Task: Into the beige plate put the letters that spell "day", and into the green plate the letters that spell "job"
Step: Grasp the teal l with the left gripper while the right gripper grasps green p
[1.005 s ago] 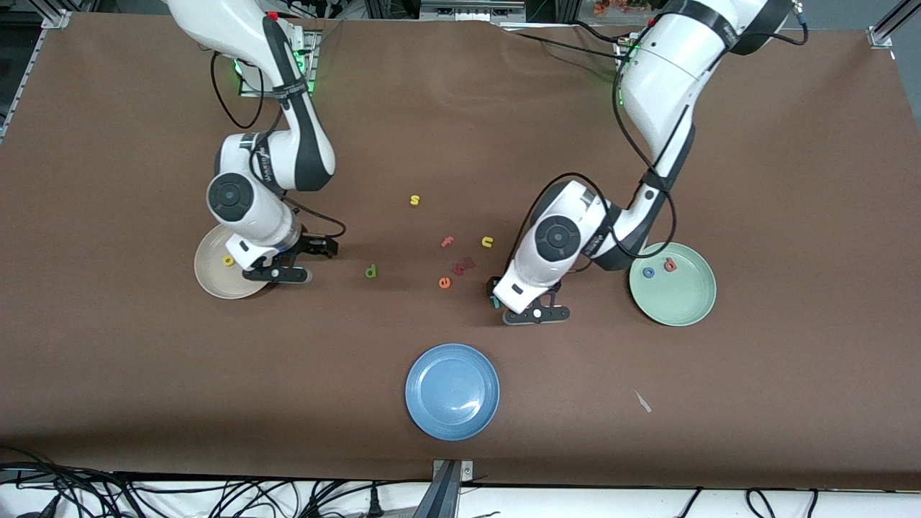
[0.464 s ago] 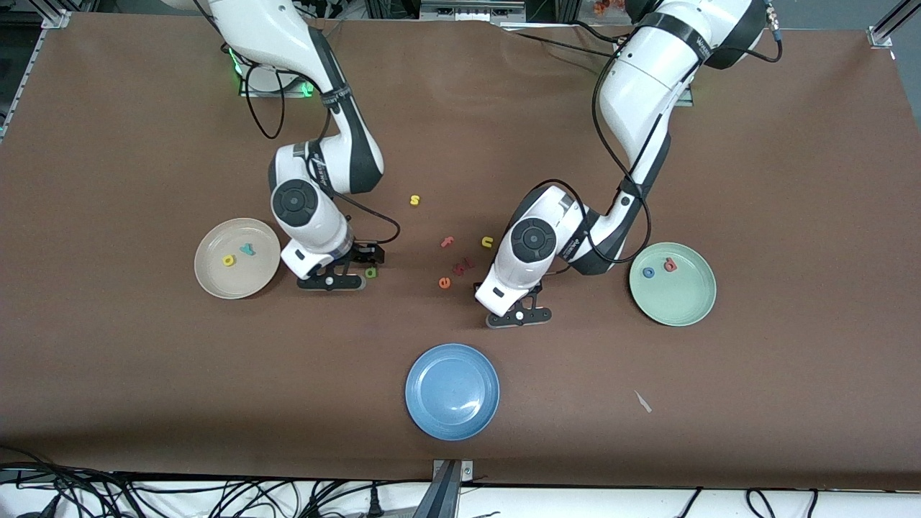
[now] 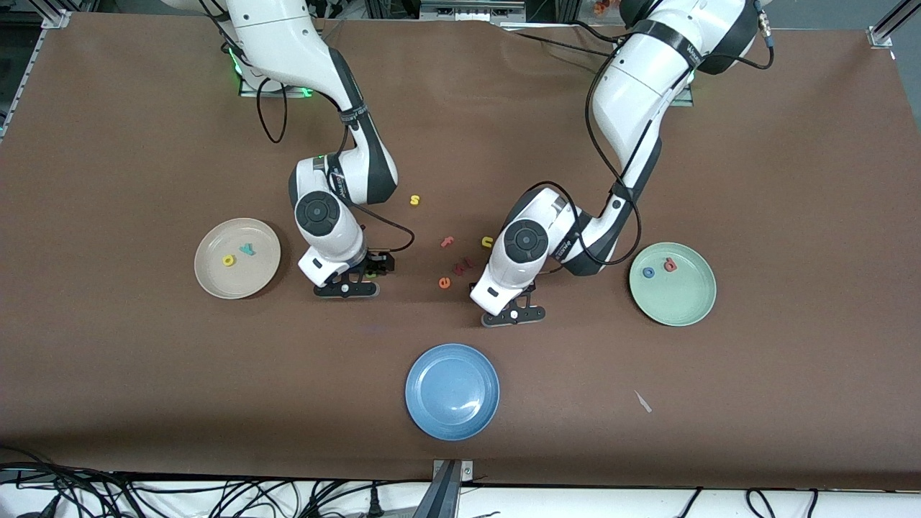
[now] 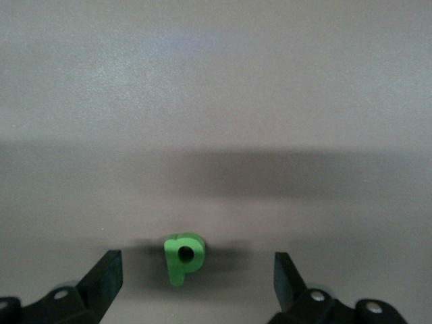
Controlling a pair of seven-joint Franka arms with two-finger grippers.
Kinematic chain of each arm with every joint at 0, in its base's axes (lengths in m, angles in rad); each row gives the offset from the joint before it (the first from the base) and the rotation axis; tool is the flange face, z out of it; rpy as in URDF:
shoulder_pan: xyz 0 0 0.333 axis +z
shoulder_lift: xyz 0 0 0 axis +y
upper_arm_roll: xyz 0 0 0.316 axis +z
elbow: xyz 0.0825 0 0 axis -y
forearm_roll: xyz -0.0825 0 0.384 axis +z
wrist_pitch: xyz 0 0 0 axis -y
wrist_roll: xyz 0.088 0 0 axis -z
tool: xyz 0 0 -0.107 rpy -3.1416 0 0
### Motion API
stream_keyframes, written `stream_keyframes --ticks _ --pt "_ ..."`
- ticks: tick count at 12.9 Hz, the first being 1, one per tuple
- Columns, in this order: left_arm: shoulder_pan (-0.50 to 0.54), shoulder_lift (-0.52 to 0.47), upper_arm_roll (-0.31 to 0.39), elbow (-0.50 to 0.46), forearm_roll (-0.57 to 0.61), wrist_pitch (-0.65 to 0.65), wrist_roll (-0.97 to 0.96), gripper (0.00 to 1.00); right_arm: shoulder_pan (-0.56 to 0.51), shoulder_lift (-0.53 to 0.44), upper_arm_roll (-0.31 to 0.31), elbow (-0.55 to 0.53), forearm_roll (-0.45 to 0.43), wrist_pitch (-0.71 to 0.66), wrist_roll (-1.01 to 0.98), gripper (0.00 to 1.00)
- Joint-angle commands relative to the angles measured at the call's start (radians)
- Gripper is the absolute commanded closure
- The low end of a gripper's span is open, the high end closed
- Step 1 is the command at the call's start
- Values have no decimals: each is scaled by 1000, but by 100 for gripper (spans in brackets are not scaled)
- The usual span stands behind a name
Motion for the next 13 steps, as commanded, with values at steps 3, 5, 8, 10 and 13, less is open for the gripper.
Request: stream_keyframes --ticks 3,5,8,10,13 --pt "-23 22 19 31 -12 -2 -3 87 -36 15 29 24 140 -4 -120 1" --pt "-22 22 19 31 -12 -2 -5 96 -36 22 29 22 152 -4 -141 1" --pt "-17 8 19 31 -9 -11 -5 99 -36 38 31 24 152 -2 -156 8" --pt "-6 -12 26 23 -7 -37 -2 99 -37 39 31 22 154 -2 -180 15" --pt "39 -73 31 22 -6 -152 11 100 -42 39 31 24 155 -2 -180 31"
